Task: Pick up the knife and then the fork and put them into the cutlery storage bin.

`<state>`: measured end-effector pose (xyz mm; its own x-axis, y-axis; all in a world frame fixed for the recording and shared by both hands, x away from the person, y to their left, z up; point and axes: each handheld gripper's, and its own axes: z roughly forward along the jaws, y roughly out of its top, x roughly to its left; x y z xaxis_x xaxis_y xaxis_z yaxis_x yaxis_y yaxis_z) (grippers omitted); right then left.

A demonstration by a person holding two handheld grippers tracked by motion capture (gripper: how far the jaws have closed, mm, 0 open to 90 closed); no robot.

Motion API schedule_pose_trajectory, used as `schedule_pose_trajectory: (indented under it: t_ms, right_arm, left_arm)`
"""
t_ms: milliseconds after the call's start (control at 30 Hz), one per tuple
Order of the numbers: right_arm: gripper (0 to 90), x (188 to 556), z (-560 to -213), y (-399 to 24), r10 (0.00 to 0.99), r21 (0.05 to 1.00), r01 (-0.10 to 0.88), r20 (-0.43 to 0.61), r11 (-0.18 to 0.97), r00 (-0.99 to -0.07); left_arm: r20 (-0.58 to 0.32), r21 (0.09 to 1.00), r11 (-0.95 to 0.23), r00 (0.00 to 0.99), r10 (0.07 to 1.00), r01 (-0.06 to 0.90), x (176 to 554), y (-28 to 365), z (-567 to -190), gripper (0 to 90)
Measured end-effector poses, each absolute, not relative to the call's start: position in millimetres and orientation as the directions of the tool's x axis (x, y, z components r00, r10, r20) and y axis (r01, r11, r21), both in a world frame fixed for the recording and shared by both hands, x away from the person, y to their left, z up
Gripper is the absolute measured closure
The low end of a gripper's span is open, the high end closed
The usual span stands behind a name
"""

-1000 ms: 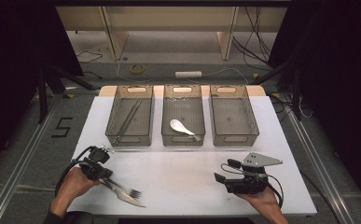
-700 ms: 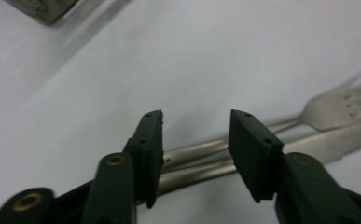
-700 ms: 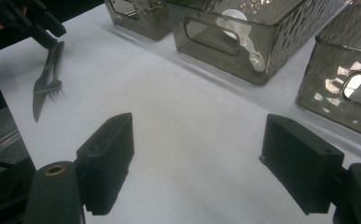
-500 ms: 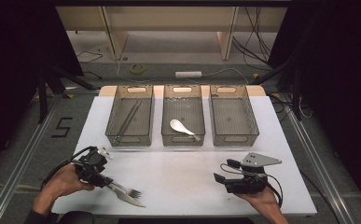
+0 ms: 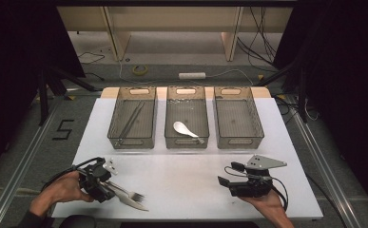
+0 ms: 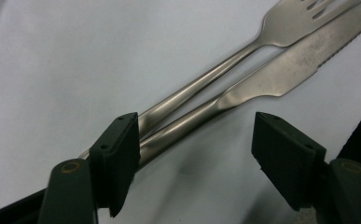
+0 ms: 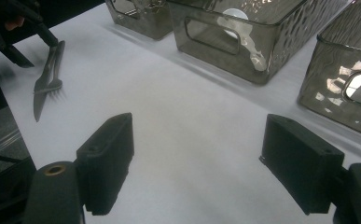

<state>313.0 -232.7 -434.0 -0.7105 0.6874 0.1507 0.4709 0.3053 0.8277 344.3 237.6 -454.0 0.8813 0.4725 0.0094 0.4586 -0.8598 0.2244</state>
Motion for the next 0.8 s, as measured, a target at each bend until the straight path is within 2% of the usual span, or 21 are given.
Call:
schedule_pose_trajectory:
  t_ms: [400, 800]
  right_arm:
    - [25.9, 314, -434, -232, 0.685, 0.824, 0.473, 0.151, 0.31, -0.713]
    - [25.9, 313, -434, -232, 0.683, 0.823, 0.473, 0.151, 0.314, -0.715]
  left_arm:
    - [0.043, 0.175, -0.903, 0.913, 0.406, 0.393, 346, 233, -458, 42.8]
    - [0.049, 0.127, -0.937, 0.941, 0.335, 0.326, 349, 226, -459, 45.8]
